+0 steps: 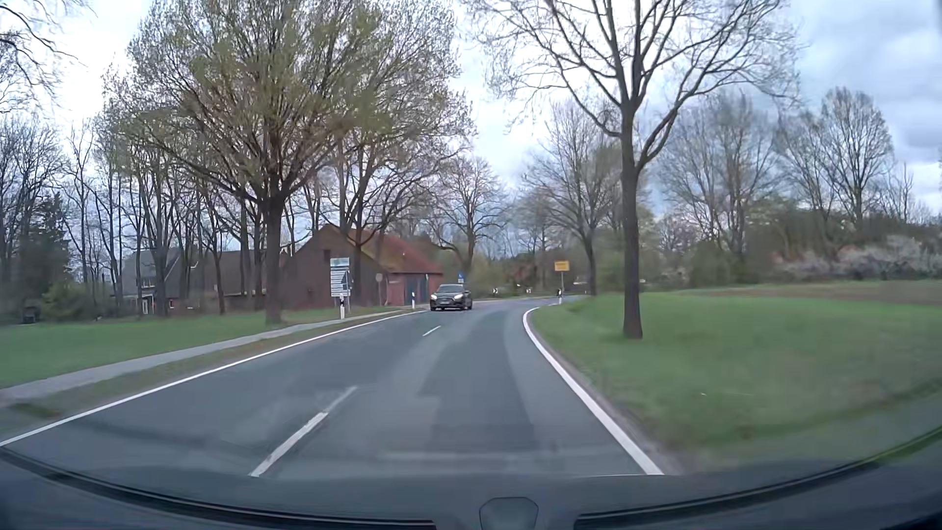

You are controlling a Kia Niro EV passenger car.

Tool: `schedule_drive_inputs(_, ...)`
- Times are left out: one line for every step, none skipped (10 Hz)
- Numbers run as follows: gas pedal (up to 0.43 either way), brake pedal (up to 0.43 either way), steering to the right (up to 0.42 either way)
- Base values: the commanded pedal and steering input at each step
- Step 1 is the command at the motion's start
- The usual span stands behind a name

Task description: Follow the waypoints while adhering to traffic rules and regulations

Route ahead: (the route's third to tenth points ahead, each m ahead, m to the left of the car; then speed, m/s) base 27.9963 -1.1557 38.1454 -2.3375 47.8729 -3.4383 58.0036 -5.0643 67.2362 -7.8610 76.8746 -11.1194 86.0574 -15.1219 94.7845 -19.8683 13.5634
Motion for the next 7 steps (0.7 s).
schedule_drive_inputs(0.059, 0.0, 0.008)
schedule_drive_inputs(0.059, 0.0, 0.01)
schedule_drive_inputs(0.059, 0.0, 0.013)
schedule_drive_inputs(0.059, 0.0, 0.015)
schedule_drive_inputs(0.067, 0.0, 0.015)
schedule_drive_inputs(0.067, 0.0, 0.015)
schedule_drive_inputs(0.067, 0.0, 0.015)
